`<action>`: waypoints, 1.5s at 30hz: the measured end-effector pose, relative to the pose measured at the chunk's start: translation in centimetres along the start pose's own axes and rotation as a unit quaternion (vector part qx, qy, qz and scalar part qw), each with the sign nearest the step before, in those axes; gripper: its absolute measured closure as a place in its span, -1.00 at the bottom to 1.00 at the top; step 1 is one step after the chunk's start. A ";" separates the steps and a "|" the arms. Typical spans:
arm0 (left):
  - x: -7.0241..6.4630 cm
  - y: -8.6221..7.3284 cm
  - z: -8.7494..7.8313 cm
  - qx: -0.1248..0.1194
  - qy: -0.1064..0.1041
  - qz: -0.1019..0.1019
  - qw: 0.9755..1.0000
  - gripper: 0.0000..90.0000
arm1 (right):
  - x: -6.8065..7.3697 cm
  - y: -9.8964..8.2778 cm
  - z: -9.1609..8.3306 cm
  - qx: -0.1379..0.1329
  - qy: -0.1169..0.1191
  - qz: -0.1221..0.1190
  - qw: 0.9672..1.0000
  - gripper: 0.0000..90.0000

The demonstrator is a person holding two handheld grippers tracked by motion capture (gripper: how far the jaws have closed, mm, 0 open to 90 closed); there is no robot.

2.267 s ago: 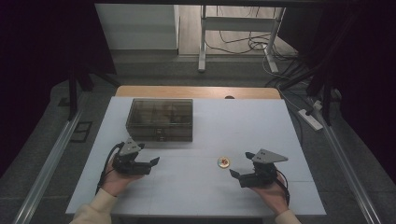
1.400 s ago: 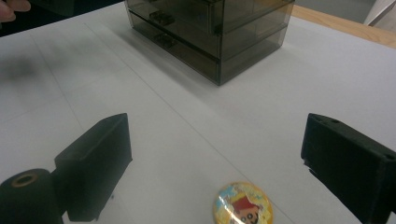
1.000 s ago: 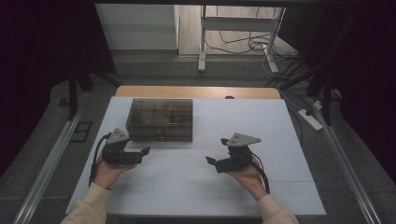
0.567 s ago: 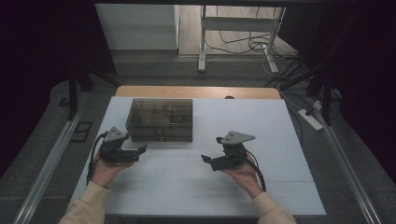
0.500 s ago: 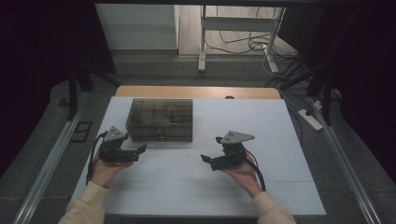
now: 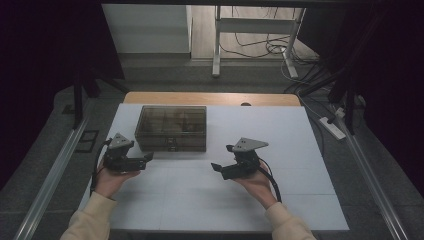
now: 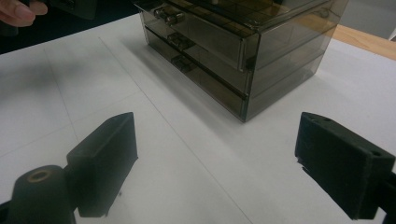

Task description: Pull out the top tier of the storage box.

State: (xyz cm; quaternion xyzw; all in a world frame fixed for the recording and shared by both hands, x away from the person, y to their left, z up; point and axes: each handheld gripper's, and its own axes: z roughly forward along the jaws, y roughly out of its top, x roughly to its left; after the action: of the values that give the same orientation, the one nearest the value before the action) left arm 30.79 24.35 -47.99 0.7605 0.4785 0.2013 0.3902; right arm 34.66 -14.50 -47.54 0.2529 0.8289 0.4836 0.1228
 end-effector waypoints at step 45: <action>2.4 0.5 1.0 0.003 0.027 -0.002 1.000 -0.17 | -0.3 2.4 4.4 0.001 -0.012 -0.013 1.000 -0.04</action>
State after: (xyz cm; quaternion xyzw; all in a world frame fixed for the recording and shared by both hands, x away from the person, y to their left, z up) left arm 32.84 25.91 -48.42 0.7549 0.4911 0.2192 0.3753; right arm 37.57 -10.44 -47.72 0.2486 0.8310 0.4779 0.1388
